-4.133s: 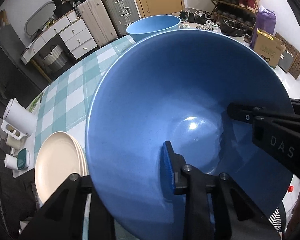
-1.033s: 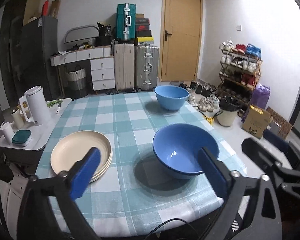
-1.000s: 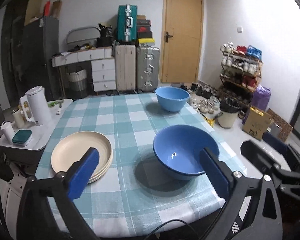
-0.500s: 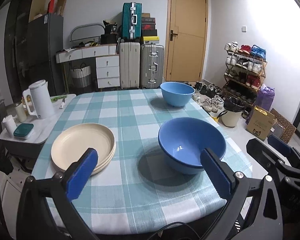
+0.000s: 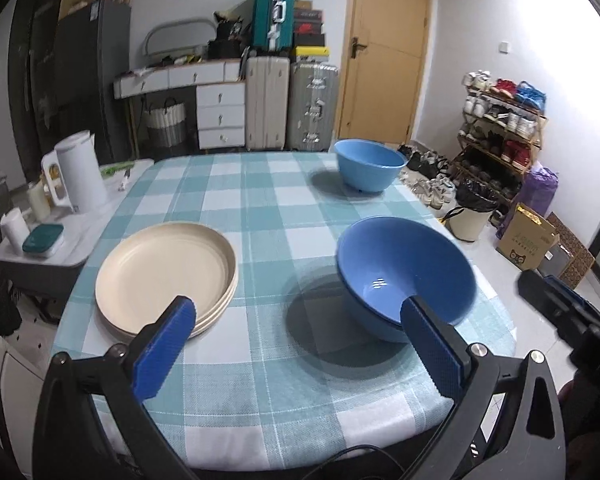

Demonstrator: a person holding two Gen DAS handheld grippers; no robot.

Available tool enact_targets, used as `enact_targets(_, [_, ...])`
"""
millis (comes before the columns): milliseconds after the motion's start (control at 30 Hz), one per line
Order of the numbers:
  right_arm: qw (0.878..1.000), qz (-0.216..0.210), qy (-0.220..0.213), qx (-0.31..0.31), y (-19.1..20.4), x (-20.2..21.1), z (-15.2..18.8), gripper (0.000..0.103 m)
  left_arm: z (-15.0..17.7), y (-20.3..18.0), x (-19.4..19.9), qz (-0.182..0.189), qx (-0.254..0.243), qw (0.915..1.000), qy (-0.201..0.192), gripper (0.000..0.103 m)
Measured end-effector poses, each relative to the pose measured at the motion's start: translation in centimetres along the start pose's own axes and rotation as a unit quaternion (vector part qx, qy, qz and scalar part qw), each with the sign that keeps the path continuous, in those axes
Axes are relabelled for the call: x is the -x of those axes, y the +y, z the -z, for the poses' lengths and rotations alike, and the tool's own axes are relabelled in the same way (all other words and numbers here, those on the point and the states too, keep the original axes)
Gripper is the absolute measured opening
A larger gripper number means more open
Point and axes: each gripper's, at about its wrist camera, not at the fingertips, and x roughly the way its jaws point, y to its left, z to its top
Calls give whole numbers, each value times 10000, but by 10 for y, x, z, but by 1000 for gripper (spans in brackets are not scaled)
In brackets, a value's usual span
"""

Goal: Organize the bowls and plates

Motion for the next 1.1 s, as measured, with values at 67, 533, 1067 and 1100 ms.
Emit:
enact_targets(67, [9998, -116, 34, -138, -11, -8, -10, 102, -5, 7, -10, 61, 84, 9999, 124, 103])
enact_targets(533, [9886, -1443, -23, -420, -46, -12, -113, 102, -124, 61, -59, 1557, 1334, 9692, 1367, 103])
enact_targets(1067, [9702, -2377, -408, -239, -7, -2, -251, 102, -254, -9, -49, 1850, 196, 9763, 1107, 102])
enact_targets(1100, [9699, -2387, -414, -226, -6, -6, -261, 102, -262, -12, -52, 1738, 213, 9786, 1082, 102])
